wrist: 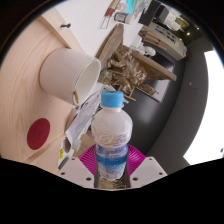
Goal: Pour water
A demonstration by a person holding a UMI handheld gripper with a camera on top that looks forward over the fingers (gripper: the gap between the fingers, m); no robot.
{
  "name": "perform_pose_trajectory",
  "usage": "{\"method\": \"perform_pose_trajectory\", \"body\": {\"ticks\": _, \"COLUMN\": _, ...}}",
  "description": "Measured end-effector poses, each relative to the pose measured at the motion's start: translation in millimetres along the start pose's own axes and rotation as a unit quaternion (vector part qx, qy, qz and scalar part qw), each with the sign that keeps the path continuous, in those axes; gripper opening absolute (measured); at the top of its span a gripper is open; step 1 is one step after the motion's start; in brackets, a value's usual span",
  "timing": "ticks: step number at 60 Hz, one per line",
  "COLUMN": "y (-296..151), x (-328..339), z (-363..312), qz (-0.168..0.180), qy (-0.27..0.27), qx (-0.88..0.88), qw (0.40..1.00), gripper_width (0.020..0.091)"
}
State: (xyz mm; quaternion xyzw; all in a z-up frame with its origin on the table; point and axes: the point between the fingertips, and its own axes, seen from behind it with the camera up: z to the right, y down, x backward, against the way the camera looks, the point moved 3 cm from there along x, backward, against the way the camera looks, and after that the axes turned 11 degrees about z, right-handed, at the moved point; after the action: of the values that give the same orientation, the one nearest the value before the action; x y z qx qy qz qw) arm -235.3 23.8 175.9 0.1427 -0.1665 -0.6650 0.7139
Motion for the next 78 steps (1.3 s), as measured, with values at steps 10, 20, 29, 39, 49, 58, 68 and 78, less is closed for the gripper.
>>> {"method": "perform_pose_trajectory", "body": {"ticks": 10, "y": -3, "x": 3, "z": -11, "qz": -0.001, "qy": -0.016, "qx": -0.067, "qw": 0.998, "gripper_width": 0.0345}}
{"method": "perform_pose_trajectory", "body": {"ticks": 20, "y": 8, "x": 19, "z": -2, "qz": -0.011, "qy": -0.026, "qx": -0.341, "qw": 0.940, "gripper_width": 0.0347}}
{"method": "perform_pose_trajectory", "body": {"ticks": 29, "y": 14, "x": 31, "z": -6, "qz": -0.023, "qy": -0.044, "qx": -0.607, "qw": 0.793, "gripper_width": 0.0347}}
{"method": "perform_pose_trajectory", "body": {"ticks": 39, "y": 2, "x": 26, "z": -41, "qz": -0.017, "qy": -0.069, "qx": -0.759, "qw": 0.647, "gripper_width": 0.0347}}
{"method": "perform_pose_trajectory", "body": {"ticks": 49, "y": -7, "x": 19, "z": -83, "qz": -0.025, "qy": -0.080, "qx": -0.809, "qw": 0.582, "gripper_width": 0.0352}}
{"method": "perform_pose_trajectory", "body": {"ticks": 58, "y": -9, "x": 16, "z": -107, "qz": -0.032, "qy": -0.071, "qx": -0.827, "qw": 0.557, "gripper_width": 0.0371}}
{"method": "perform_pose_trajectory", "body": {"ticks": 68, "y": -8, "x": 18, "z": -109, "qz": -0.033, "qy": -0.062, "qx": -0.839, "qw": 0.539, "gripper_width": 0.0467}}
{"method": "perform_pose_trajectory", "body": {"ticks": 78, "y": 1, "x": 32, "z": -103, "qz": -0.059, "qy": -0.081, "qx": -0.848, "qw": 0.521, "gripper_width": 0.0809}}
